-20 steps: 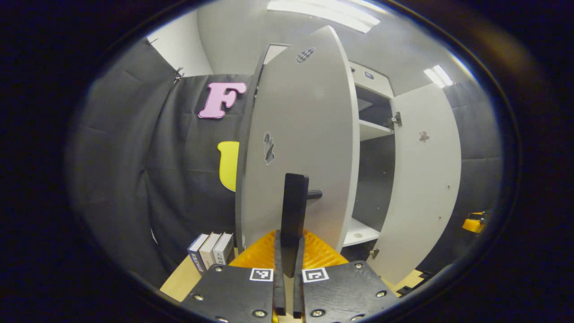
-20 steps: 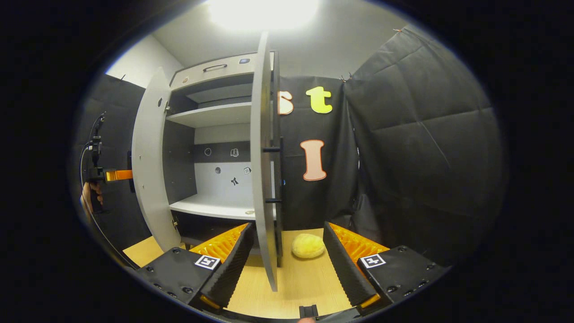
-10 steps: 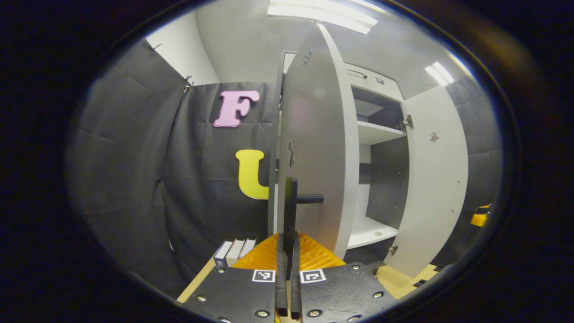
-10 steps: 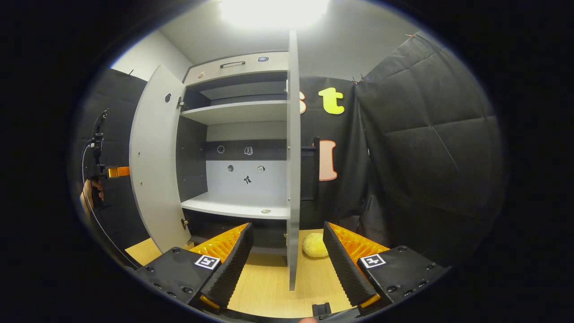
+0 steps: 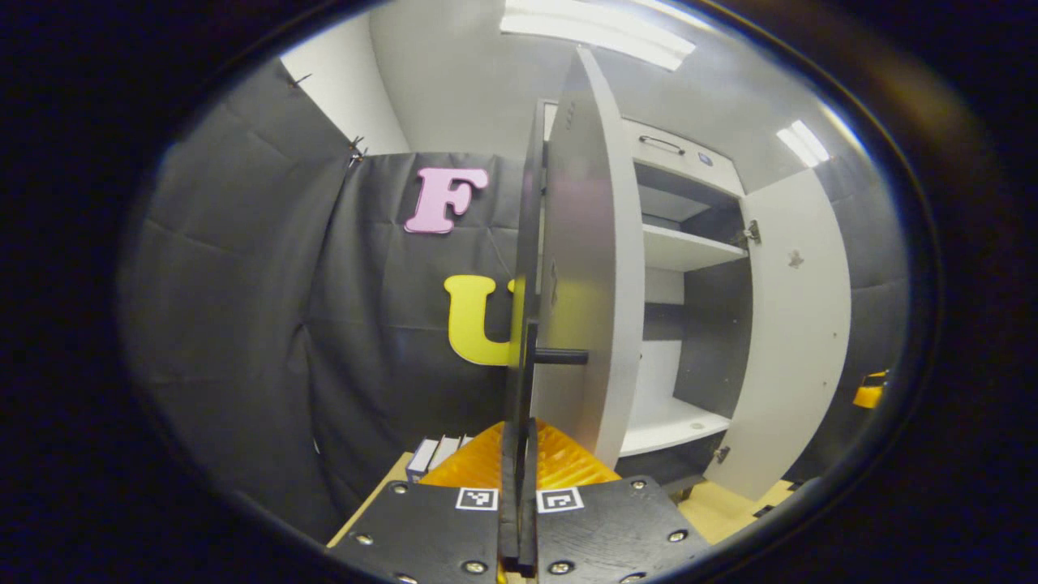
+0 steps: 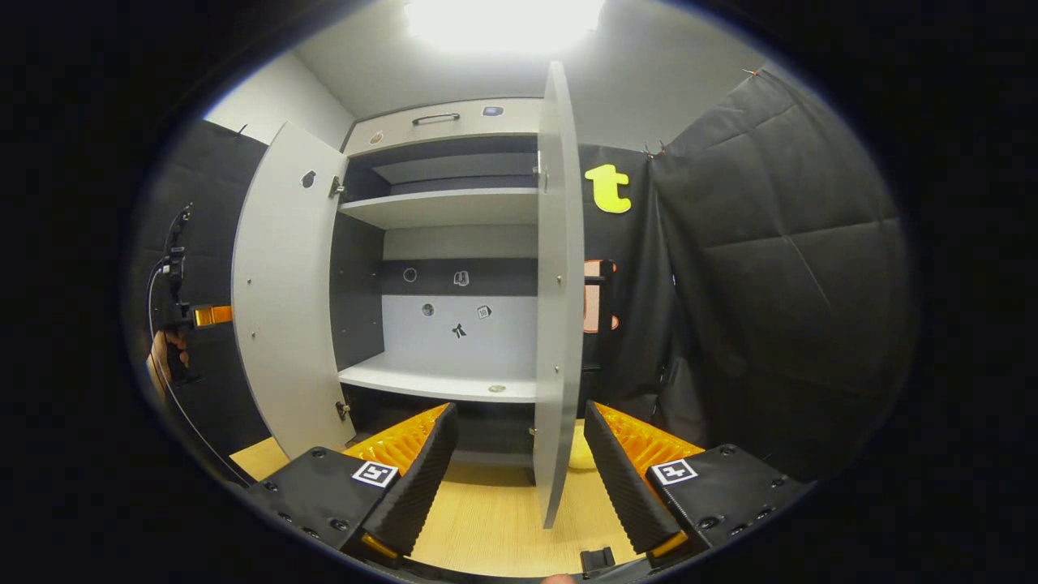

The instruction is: Open the right door of the double-door shoe cabinet with the right hand, and open the left door with the left hand.

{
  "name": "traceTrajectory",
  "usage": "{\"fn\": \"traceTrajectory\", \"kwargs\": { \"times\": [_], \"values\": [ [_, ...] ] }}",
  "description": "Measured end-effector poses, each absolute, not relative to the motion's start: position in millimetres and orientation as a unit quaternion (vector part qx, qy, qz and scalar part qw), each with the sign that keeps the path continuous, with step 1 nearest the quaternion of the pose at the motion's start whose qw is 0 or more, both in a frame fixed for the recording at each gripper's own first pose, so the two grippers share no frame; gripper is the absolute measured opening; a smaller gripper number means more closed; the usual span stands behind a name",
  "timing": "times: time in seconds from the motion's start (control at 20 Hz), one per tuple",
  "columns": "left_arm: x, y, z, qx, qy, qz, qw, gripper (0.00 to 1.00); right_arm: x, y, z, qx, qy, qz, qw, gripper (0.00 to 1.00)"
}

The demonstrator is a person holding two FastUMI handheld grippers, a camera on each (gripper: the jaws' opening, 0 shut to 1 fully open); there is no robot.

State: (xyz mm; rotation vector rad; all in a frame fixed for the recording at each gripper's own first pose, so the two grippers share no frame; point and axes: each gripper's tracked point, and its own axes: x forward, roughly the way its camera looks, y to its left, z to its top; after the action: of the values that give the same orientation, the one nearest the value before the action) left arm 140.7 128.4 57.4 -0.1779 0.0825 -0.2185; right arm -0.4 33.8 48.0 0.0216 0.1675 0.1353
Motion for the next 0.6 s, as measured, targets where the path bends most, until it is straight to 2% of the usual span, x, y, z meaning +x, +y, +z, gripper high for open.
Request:
{"fn": "traceTrajectory", "kwargs": {
  "times": [0.25,0.4,0.45,0.5,0.55,0.6],
  "values": [
    [131.3,128.5,60.4,-0.076,0.032,-0.109,0.991,0.01,-3.7,36.6,47.8,0.010,0.079,0.057,0.995,0.97],
    [110.7,134.8,63.2,-0.053,0.019,-0.081,0.995,0.00,-4.2,36.2,47.4,0.021,0.076,0.063,0.995,0.98],
    [100.5,134.1,67.3,-0.047,0.012,-0.078,0.996,0.01,-4.8,33.2,48.6,0.021,0.073,0.065,0.995,0.98],
    [89.5,130.8,69.5,-0.043,0.008,-0.076,0.996,0.02,-5.7,32.3,51.6,0.018,0.067,0.067,0.995,0.93],
    [77.7,131.1,74.2,-0.037,0.004,-0.073,0.997,0.04,-9.0,32.3,54.3,0.015,0.060,0.069,0.996,0.98],
    [67.7,132.8,75.2,-0.032,0.000,-0.065,0.997,0.10,-11.6,31.7,58.2,0.013,0.054,0.072,0.996,0.98]
  ]
}}
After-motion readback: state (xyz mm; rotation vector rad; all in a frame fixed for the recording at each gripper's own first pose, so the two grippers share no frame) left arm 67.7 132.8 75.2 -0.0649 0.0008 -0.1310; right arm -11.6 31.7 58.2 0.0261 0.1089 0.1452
